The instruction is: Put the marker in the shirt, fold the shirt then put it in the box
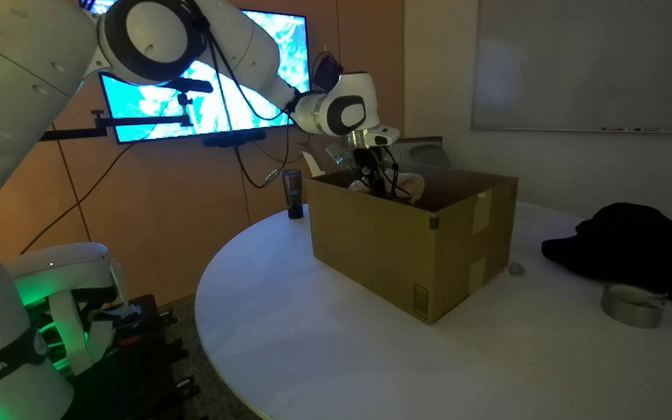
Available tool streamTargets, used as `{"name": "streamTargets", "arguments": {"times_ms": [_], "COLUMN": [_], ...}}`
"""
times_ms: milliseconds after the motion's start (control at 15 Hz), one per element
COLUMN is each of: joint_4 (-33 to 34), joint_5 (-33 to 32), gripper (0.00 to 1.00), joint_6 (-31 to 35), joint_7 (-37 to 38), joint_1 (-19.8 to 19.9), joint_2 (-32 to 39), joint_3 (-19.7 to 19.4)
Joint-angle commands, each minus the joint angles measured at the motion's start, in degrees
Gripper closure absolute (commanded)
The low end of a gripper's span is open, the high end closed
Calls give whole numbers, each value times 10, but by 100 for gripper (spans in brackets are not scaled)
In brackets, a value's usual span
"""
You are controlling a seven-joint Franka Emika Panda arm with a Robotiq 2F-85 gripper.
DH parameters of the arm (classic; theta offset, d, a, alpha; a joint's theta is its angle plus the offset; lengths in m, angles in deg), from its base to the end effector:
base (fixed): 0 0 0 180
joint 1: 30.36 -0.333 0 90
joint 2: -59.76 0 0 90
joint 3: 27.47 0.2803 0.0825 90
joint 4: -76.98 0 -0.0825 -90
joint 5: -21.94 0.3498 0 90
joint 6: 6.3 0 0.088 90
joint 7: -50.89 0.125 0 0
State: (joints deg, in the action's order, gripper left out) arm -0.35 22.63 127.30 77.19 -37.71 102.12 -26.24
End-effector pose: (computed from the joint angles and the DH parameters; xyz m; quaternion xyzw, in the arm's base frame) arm 0.7025 0.1031 0.2829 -0.9796 0.1600 -0.1121 0.0474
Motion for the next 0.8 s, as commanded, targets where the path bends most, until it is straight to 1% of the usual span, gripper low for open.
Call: {"name": "streamTargets", "arguments": {"times_ms": [0,67,333,400,467,533,600,667,733], "joint_4": [140,157,195,195,188,184,160,184,182], "joint_5": [18,15,12,12,9,11,10,3,3], "gripper": [53,44,16,7,2,0,0,4,0], "joint_6": [-112,-149,-297,-326,-349,-368,-379,-351,-366], "joint_7": [-45,-60,-118,-135,-153,-168,-192,-154,-168], "joint_1": [5,5,16,20,22,26,34,22,25], "joint_2": [52,52,22,9,-8,-23,-50,-9,-22], "joint_3": [3,4,7,8,7,8,15,4,5]}}
